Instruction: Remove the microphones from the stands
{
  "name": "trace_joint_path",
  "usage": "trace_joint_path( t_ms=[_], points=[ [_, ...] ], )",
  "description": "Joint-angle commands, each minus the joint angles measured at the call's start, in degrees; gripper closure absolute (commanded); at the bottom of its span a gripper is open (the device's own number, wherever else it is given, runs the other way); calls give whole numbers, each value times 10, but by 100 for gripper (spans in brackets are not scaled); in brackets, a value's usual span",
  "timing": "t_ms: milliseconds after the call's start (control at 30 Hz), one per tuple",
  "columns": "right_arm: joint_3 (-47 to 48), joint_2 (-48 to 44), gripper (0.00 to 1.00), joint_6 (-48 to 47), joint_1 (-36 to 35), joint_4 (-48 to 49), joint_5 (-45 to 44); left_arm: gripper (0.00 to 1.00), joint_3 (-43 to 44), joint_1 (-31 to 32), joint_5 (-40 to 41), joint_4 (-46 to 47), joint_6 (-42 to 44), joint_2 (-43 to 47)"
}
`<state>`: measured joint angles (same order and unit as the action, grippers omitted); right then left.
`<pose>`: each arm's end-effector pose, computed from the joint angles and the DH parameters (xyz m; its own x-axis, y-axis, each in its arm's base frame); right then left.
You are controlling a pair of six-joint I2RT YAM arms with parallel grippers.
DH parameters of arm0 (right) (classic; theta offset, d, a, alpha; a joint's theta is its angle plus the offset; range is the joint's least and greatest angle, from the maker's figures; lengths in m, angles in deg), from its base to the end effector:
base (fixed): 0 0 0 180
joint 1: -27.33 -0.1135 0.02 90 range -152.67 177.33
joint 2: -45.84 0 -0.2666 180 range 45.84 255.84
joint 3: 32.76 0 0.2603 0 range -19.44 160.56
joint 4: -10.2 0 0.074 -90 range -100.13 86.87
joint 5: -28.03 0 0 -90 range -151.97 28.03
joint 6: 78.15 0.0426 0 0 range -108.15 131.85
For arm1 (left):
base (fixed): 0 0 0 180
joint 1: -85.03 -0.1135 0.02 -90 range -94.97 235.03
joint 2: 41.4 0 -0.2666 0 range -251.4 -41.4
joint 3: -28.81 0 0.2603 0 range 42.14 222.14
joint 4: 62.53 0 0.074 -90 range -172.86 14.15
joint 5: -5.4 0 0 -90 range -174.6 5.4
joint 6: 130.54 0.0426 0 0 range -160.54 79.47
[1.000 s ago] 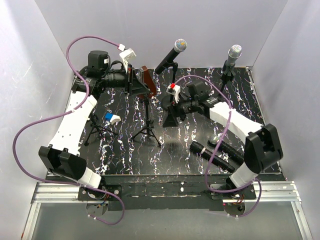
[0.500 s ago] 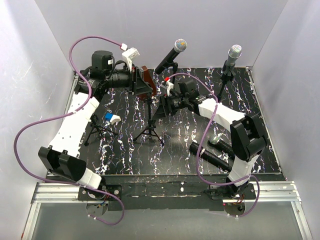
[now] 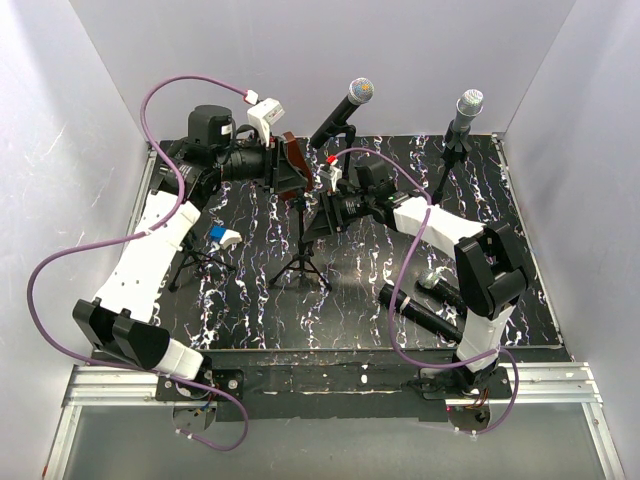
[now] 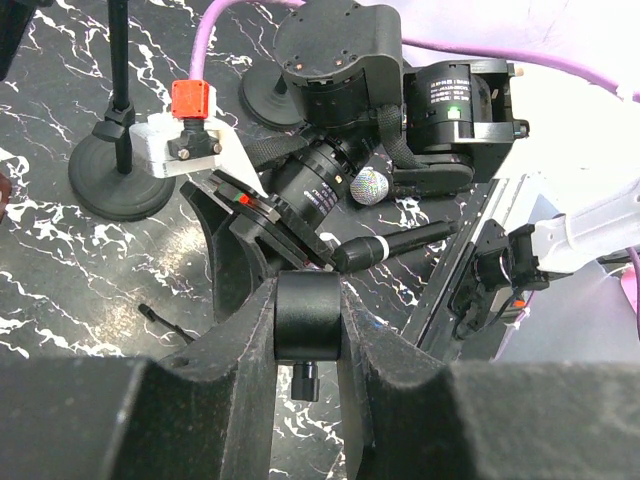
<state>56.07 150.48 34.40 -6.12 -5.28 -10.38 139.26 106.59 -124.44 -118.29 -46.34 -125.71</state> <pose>0.3351 0.2614 0.2483 -0.7458 -0.2071 -0.6331 -0.6661 0.2477 0.7036 0.2876 -0.1430 0.4407 -0.5382 0.1292 -0.8329 0.7496 0.5252 -0.4029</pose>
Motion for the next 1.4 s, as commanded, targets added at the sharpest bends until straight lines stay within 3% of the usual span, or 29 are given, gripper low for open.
trace_joint_path(
  t_ms=[0, 133, 233, 533, 1000, 1033, 1100, 1133, 1200, 1300, 1367],
  points=[
    [2, -8, 37, -3, -3, 47, 48, 100, -11, 2, 25, -27, -9, 15],
    [8, 3, 37, -6, -4, 46, 66, 100, -7, 2, 33, -27, -7, 13],
    [3, 5, 30, -24, -4, 38, 66, 100, -2, 2, 37, -27, -3, 8],
    [-26, -17, 32, -66, 8, 10, 37, 100, 3, 2, 41, -30, 10, 6],
    [-18, -1, 70, -77, 8, 14, 48, 100, 3, 4, 44, -32, 13, 11],
    [-18, -2, 75, -81, 8, 14, 52, 100, 2, 4, 44, -33, 12, 10],
    [-17, -7, 98, -92, 3, 12, 48, 100, 2, 4, 45, -32, 11, 10],
    [-18, -12, 99, -102, 1, 8, 38, 100, 2, 4, 48, -30, 10, 11],
    [-23, -34, 99, -154, -6, -9, -12, 100, 4, 2, 54, -25, 4, 10],
    [-61, -86, 99, -323, -35, -22, -139, 100, 3, -11, 46, -13, -16, 11],
    [-128, -135, 99, -455, -71, 54, -244, 100, -10, -22, 32, 3, -32, 15]
  ],
)
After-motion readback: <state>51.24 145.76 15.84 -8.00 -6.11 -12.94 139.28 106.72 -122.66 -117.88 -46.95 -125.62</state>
